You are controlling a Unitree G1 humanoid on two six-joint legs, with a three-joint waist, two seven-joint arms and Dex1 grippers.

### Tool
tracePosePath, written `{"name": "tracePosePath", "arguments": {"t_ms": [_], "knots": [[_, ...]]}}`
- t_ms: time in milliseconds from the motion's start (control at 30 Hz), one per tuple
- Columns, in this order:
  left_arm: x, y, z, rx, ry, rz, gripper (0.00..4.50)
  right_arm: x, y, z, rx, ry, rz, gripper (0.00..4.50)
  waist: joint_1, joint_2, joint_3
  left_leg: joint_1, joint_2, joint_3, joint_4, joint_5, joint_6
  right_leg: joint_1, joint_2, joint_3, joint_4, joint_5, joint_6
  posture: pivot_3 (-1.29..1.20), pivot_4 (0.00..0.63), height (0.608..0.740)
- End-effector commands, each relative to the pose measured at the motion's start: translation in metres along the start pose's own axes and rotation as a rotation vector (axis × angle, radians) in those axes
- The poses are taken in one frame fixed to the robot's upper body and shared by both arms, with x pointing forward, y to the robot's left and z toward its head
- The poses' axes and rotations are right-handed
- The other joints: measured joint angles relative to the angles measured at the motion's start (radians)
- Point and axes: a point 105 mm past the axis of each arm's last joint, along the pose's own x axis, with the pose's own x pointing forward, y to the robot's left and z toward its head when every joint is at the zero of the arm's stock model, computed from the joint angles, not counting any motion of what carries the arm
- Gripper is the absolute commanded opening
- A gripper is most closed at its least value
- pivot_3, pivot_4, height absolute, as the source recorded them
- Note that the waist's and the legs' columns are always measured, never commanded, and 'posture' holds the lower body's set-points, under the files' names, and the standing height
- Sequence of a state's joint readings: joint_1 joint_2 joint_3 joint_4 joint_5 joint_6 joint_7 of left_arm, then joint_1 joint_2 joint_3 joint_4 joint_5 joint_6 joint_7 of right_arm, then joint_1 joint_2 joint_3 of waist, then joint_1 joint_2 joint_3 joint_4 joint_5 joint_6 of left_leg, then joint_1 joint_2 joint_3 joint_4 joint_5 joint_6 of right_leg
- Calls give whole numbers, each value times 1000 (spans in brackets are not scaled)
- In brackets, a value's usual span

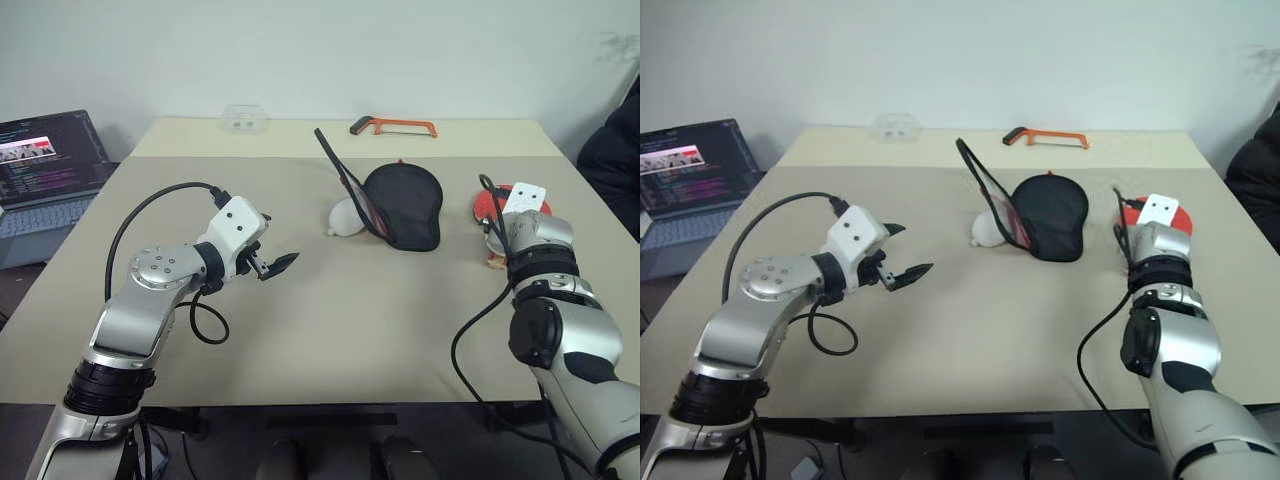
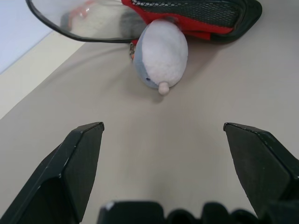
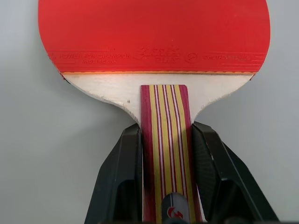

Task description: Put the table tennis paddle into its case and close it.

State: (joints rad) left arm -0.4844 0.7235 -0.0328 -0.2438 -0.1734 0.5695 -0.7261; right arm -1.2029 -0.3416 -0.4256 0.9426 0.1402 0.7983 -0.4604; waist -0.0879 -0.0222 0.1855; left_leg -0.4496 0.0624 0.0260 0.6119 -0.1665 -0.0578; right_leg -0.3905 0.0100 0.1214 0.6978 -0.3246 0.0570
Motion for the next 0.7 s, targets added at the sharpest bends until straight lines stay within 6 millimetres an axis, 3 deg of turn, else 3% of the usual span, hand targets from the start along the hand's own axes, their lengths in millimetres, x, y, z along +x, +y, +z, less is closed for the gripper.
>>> {"name": "tracePosePath", "arguments": {"t_ms": [33, 200, 400, 700], "knots": [[-6, 7, 11, 37, -29, 40, 4500, -27, 20, 46, 38, -138, 79, 1111, -1, 0, 0, 0, 0, 0, 0, 0, 0, 0, 0, 0, 0, 0, 0, 0, 150, 740], [-7, 6, 11, 35, -30, 41, 4500, -37, 46, 50, 30, -156, 159, 1111, 0, 0, 0, 0, 0, 0, 0, 0, 0, 0, 0, 0, 0, 0, 0, 0, 150, 740], [-7, 3, 11, 33, -32, 43, 4500, -57, 100, 50, 22, -188, 325, 1111, -1, 0, 0, 0, 0, 0, -1, 0, 0, -1, 0, 0, 0, 0, 0, 0, 150, 740], [-15, 3, 10, 31, -18, 72, 4500, -71, 142, 34, -5, -175, 433, 1111, 1, 0, 0, -1, 0, -1, -1, 0, 0, -1, 0, -1, 0, 0, 0, 0, 150, 740]]}}
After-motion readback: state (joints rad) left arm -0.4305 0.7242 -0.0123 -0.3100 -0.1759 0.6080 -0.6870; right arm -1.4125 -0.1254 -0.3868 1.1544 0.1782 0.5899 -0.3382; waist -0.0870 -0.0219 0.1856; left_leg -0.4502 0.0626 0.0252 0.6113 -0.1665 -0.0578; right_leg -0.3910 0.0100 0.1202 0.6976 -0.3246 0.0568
